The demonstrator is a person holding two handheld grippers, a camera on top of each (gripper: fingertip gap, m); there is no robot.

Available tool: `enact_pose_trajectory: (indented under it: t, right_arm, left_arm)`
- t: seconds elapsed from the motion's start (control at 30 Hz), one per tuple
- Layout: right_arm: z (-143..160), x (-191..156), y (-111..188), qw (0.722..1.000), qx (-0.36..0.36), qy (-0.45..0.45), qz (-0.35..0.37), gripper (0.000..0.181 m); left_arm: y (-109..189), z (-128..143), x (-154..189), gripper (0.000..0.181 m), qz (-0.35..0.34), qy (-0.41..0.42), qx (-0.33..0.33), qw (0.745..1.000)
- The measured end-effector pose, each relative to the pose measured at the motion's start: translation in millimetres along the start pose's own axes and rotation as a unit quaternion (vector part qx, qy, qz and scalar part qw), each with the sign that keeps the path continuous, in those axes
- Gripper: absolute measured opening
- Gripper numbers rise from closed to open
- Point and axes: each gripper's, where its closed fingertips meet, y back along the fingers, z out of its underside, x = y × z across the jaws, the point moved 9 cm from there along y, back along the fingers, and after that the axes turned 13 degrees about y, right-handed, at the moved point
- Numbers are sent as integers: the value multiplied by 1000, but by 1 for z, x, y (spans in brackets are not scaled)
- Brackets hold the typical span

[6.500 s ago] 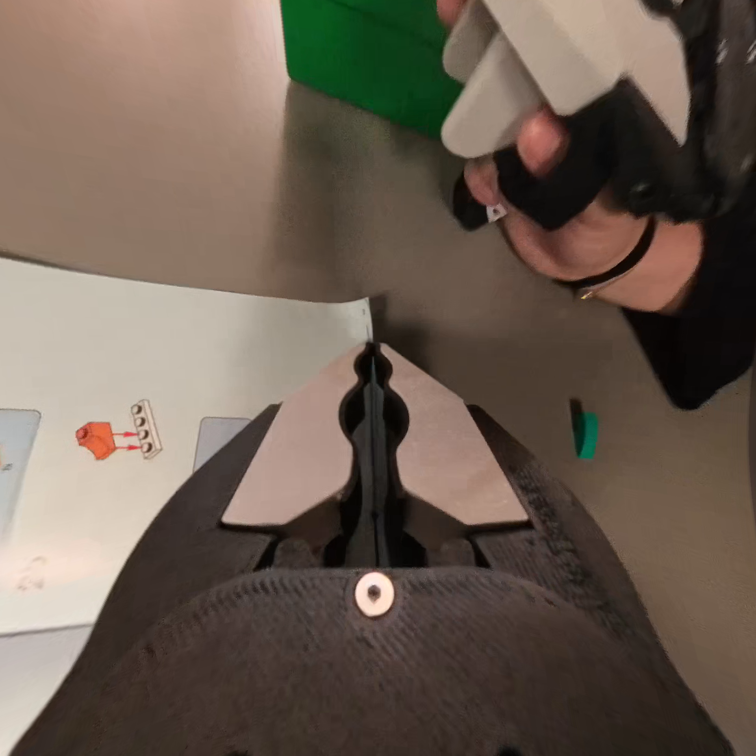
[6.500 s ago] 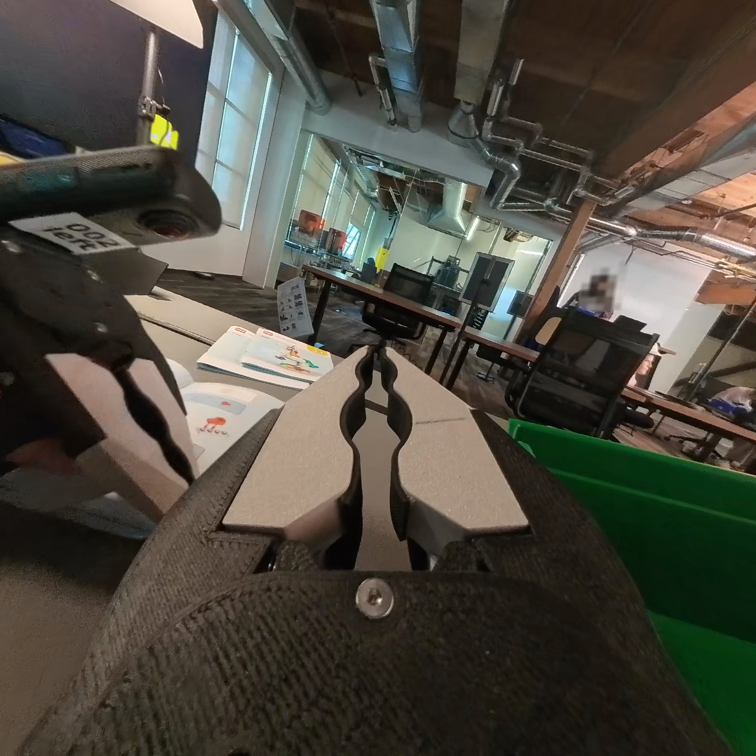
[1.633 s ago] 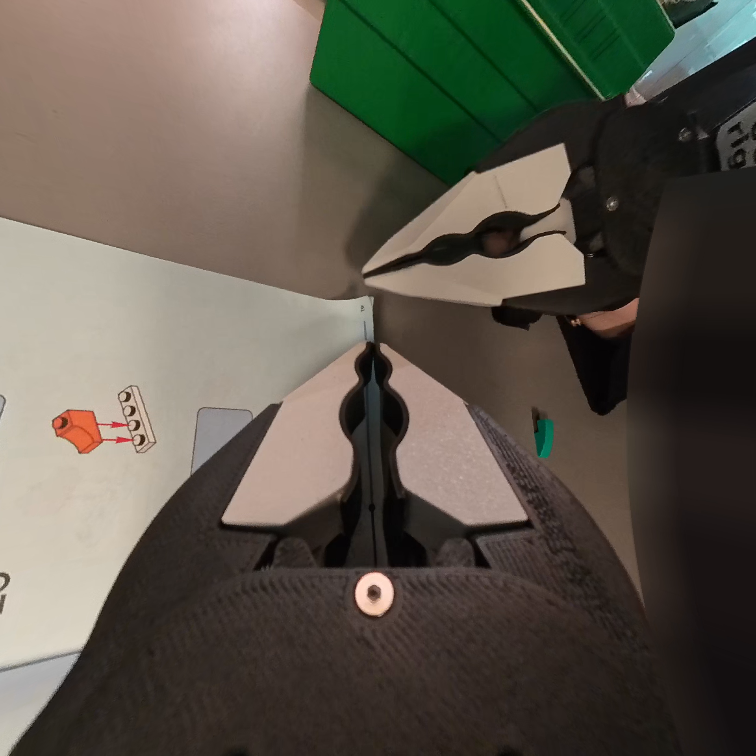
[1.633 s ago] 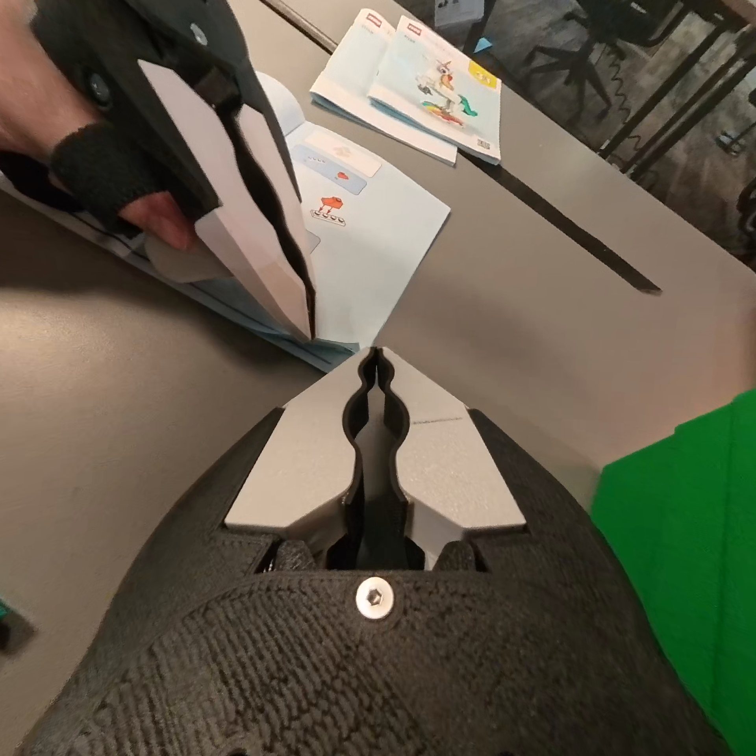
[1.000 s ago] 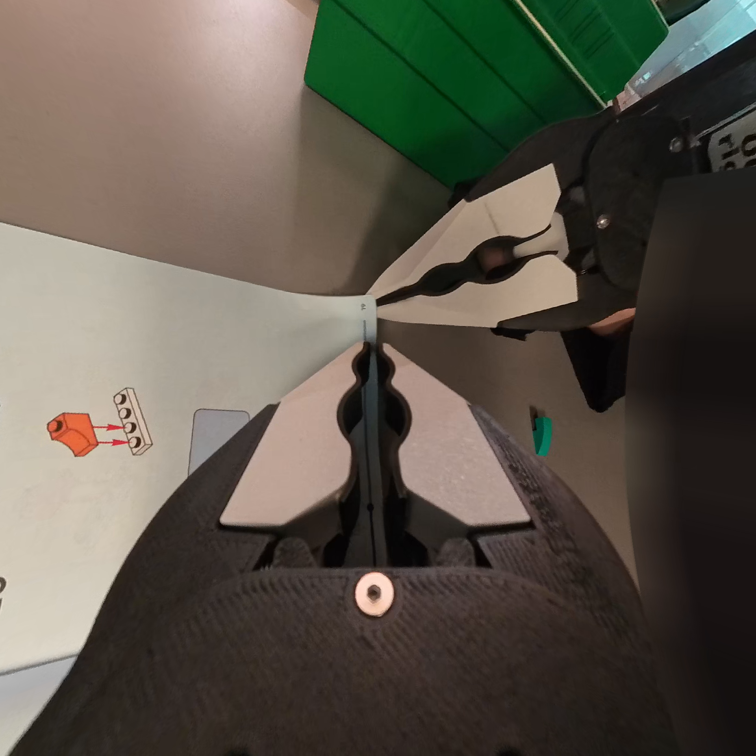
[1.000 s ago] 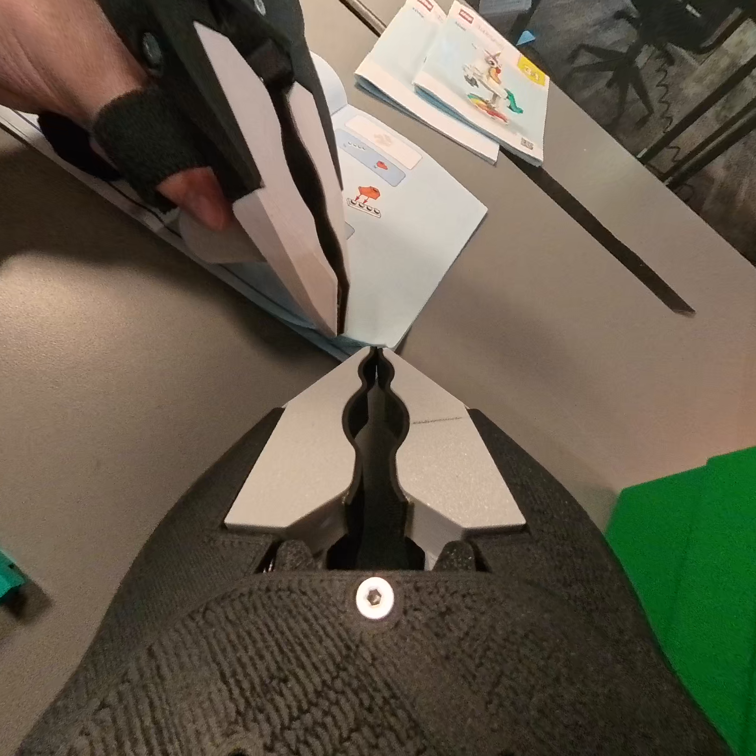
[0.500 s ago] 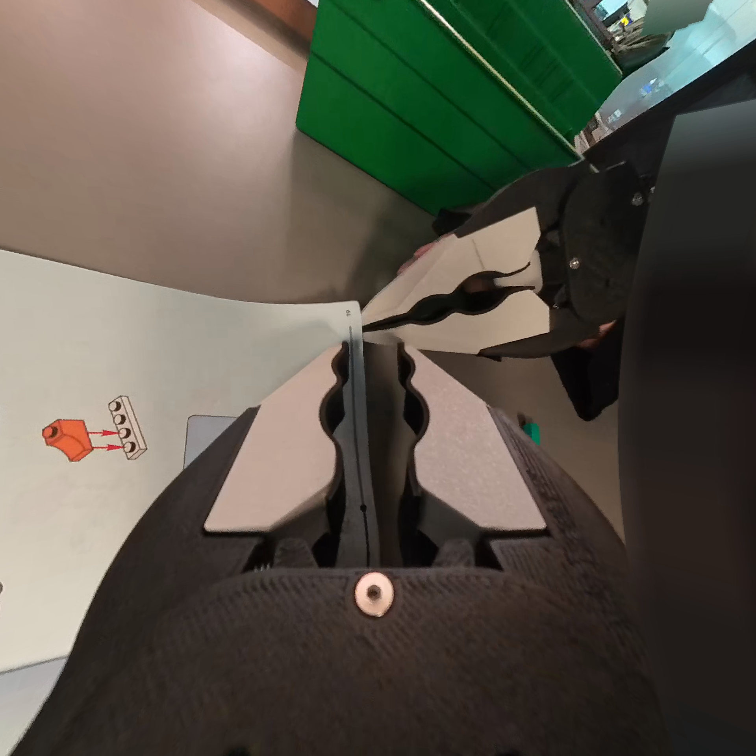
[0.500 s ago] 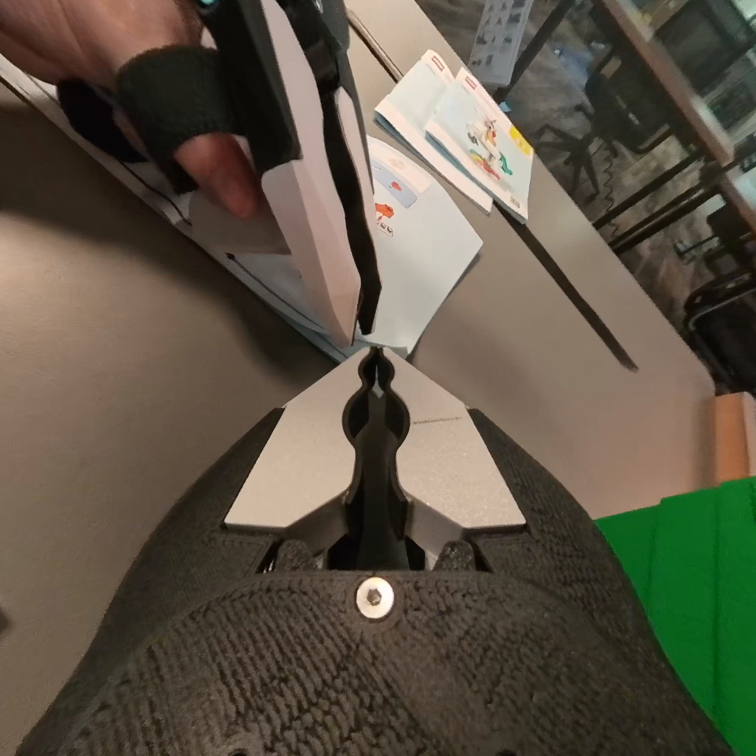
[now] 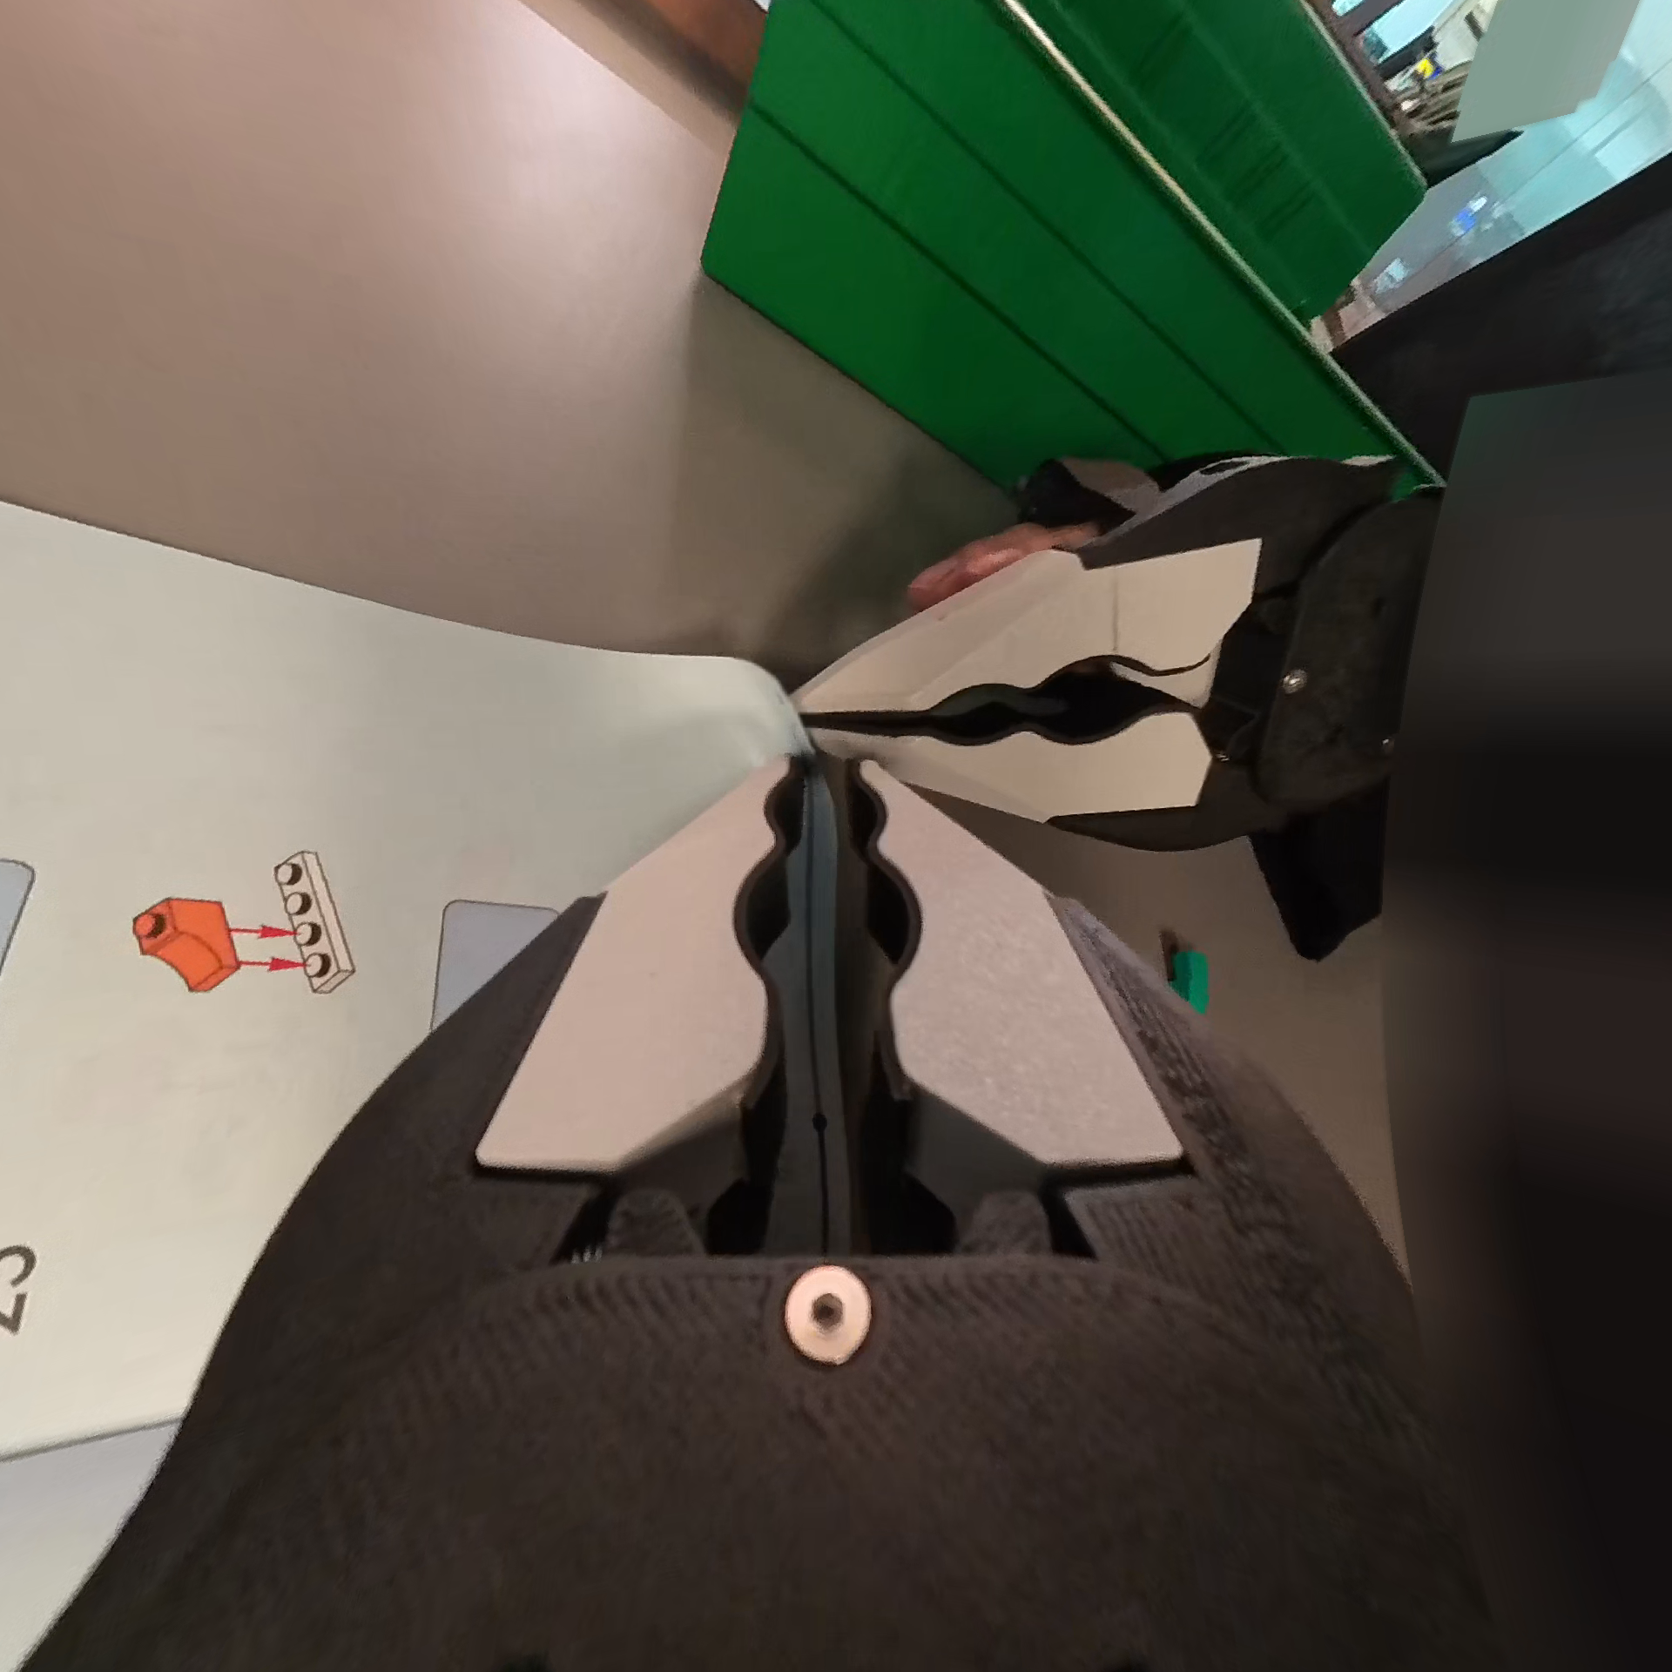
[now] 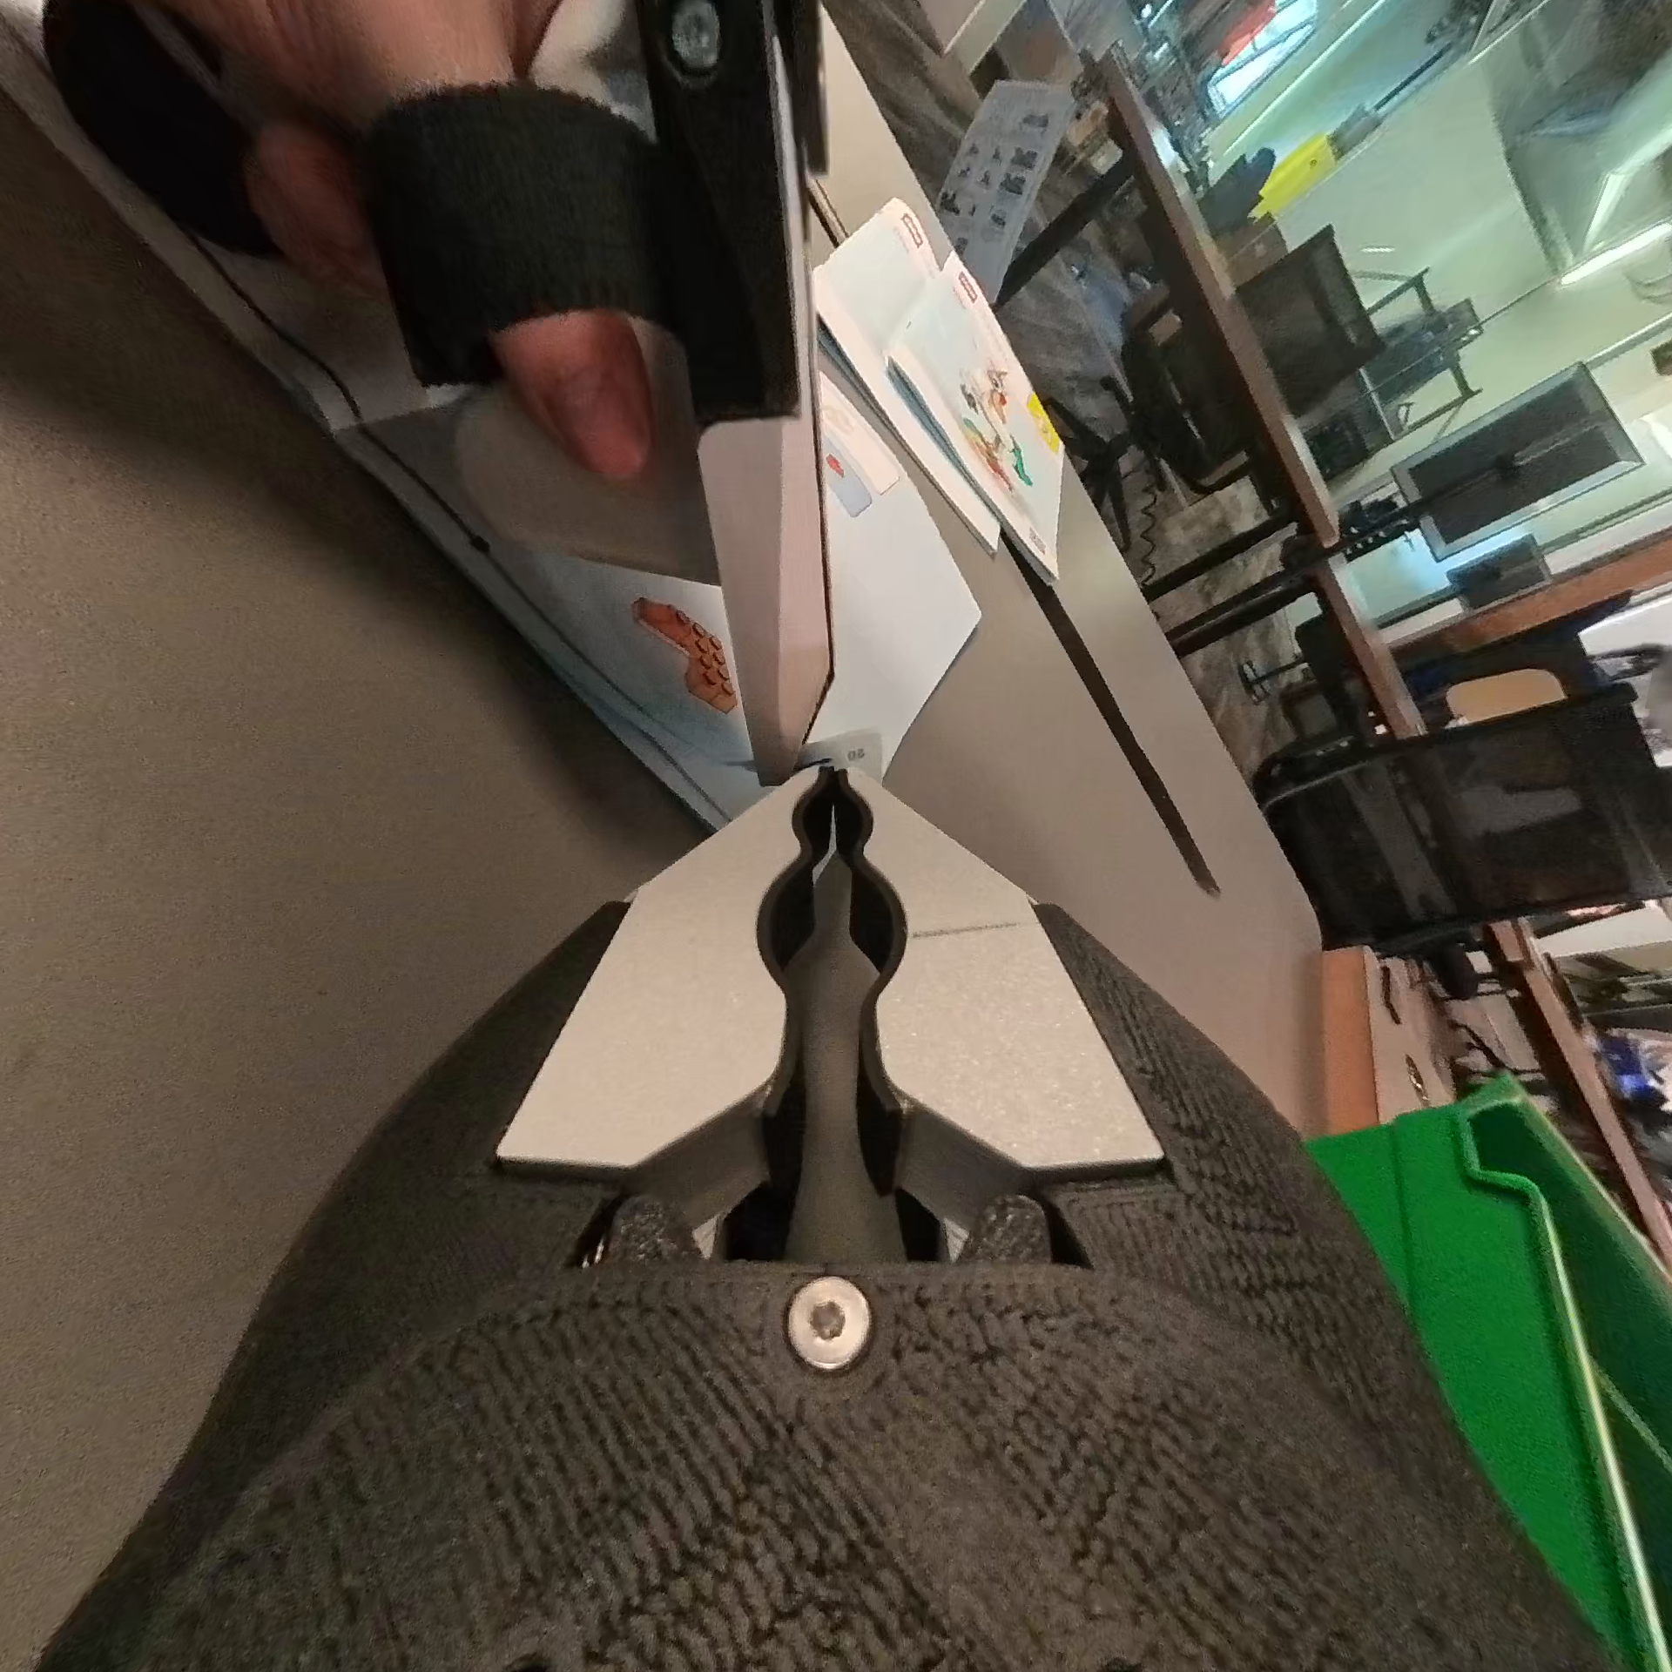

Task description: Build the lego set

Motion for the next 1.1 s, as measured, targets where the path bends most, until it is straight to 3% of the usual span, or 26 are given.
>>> enact_pose_trajectory:
  t: [0.3,0.53,0.63,0.9,1.0,1.1]
  right_arm:
    - [-1,-6,-1,998,-6,52,25,0]
    - [-7,-14,-2,996,3,90,20,0]
    - [-11,-17,-3,995,6,98,19,0]
    - [-39,-25,-10,988,13,146,38,0]
    - [-58,-26,-14,992,26,122,34,0]
    - [-78,-27,-20,993,38,105,25,0]
  left_arm:
    - [11,7,15,0,-23,-69,34,997]
    - [48,15,39,0,-68,-85,171,979]
    - [74,40,53,0,-86,-86,240,963]
    - [160,124,75,24,-131,-74,393,907]
    - [175,138,75,24,-150,-99,428,886]
    - [181,136,72,24,-161,-124,440,875]
